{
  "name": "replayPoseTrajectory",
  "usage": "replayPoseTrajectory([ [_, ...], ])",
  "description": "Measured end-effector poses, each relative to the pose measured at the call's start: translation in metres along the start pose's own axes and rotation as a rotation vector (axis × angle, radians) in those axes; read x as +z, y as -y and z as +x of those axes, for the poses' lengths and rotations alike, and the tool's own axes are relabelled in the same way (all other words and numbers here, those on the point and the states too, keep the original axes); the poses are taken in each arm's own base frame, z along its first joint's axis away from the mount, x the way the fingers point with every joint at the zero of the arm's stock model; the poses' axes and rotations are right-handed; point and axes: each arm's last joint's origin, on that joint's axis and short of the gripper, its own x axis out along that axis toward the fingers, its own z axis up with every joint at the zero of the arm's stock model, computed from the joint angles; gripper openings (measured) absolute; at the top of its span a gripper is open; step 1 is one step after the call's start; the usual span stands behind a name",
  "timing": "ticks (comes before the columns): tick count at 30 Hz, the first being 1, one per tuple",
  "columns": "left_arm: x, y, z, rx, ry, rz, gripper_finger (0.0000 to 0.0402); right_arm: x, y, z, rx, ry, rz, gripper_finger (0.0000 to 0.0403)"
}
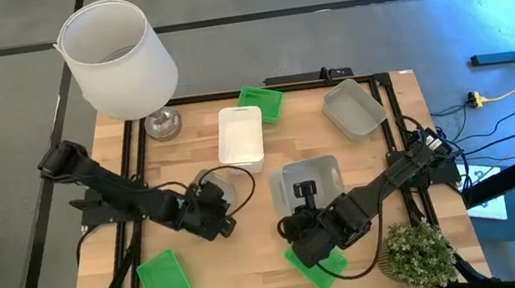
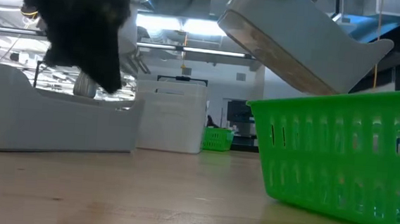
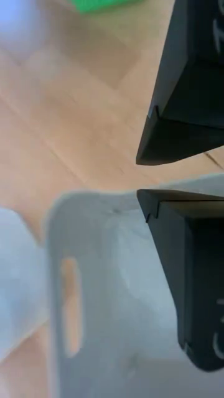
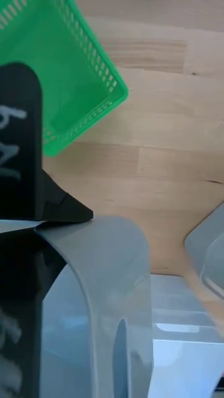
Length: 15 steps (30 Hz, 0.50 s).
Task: Stack baskets by color
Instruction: Stack the bottom right gray bin on the bottom left gray bin
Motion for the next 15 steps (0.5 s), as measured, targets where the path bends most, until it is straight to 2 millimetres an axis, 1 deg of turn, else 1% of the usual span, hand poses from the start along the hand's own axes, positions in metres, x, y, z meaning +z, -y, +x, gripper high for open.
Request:
replayPoseTrajectory([
  [4,0.012,0.015,-0.025,0.008,0.048,0.073,0.0065,0.002,-0.001,0.000,0.009,0.022,-0.066,0.0000],
  [8,0.017,0.029,-0.050,0.015,0.060,0.138,0.0065,0.010,-0.004,0.000,0.057,0.090,-0.141,0.0000],
  [11,0.017,0.038,-0.069,-0.003,0.071,0.180,0.0065,0.017,-0.006,-0.001,0.091,0.154,-0.166,0.0000],
  [15,0.009,0.048,-0.089,-0.049,0.111,0.219,0.0065,0.023,-0.008,-0.002,0.105,0.219,-0.188,0.0000],
])
